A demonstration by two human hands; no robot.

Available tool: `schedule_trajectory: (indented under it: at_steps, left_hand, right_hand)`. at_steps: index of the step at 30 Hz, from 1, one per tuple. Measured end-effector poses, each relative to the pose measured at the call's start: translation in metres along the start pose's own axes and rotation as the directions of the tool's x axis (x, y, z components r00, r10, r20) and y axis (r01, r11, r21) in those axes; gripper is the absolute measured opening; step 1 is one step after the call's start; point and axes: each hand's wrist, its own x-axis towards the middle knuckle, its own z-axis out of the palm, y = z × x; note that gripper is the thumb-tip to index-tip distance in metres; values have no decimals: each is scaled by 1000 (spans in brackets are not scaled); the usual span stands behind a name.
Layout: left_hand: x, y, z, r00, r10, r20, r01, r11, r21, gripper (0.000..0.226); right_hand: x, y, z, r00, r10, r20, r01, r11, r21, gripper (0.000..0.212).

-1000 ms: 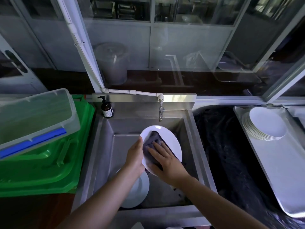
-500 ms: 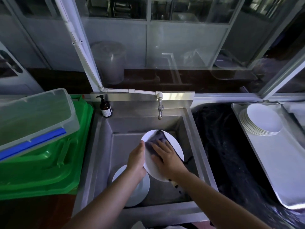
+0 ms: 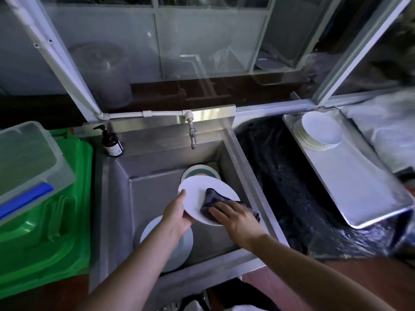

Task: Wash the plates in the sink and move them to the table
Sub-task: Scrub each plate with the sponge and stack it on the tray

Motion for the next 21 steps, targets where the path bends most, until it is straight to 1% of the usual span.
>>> schedule_trajectory:
  at_steps: [2, 4, 5, 7, 8, 10, 12, 15, 21]
  left_hand:
    - [-3, -3, -1, 995, -74, 66, 70, 996, 60, 33]
    - [-6, -8, 1, 989, -121, 84, 107, 982, 155, 33]
    - [-10, -11, 4, 990, -124, 71, 107, 971, 212, 31]
    - [-14, -22, 12, 993, -101, 54, 83, 959, 272, 31]
    - [-14, -29, 17, 996, -79, 41, 64, 960, 273, 34]
    - [-16, -42, 27, 999, -41, 22, 34, 967, 252, 41]
    - [-18, -55, 39, 1000, -7, 6, 5, 972, 233, 47]
    - [-22, -76, 67, 999, 35, -32, -27, 974, 225, 52]
    - [-35, -131, 151, 992, 124, -36, -116, 976, 184, 53]
  right_hand:
    - [-12, 7, -4, 1000, 13, 20, -13, 1000, -14, 72]
    - [-23, 15, -6, 997, 32, 72, -29, 999, -41, 73]
    - [-27, 19, -6, 995, 46, 83, -42, 998, -48, 70]
    - [-36, 29, -4, 994, 71, 87, -66, 996, -56, 60]
    - [-40, 34, -4, 992, 76, 99, -70, 996, -62, 60]
    - [-49, 47, -5, 985, 77, 152, -66, 995, -70, 65]
    - [-57, 65, -10, 979, 54, 196, -39, 996, -81, 71]
    - [-73, 102, -25, 975, 2, 224, 14, 997, -70, 82]
    - [-128, 188, -65, 948, -49, 315, 67, 997, -46, 84]
